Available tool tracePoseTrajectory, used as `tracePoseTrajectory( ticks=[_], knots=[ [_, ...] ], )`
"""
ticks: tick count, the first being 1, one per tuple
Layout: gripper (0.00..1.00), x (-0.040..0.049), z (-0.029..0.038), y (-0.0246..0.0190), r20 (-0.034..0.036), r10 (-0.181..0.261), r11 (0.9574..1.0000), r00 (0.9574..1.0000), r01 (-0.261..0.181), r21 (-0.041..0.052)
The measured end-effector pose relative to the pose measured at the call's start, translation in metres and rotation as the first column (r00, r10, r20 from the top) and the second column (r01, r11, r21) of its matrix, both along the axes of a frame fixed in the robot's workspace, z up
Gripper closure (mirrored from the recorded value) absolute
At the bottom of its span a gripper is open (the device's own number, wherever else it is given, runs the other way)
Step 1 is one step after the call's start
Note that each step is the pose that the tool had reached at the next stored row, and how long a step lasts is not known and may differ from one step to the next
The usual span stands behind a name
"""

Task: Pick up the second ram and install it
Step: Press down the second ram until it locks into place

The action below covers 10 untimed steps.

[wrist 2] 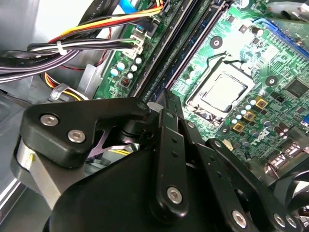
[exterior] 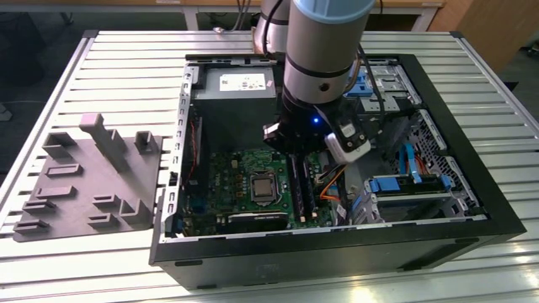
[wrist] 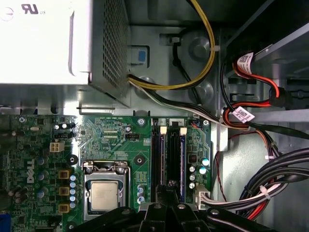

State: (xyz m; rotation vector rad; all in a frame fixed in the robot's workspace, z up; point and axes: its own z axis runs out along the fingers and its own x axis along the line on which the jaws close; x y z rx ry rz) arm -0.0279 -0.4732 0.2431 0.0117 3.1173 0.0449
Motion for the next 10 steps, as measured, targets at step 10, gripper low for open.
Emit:
tracePoseTrajectory(
  ticks=[10],
  knots=[
    [0.89, 0.0000, 0.0000, -0.0031, 0.0000, 0.000, 1.0000, 1.0000, 0.000, -0.0001]
  ],
)
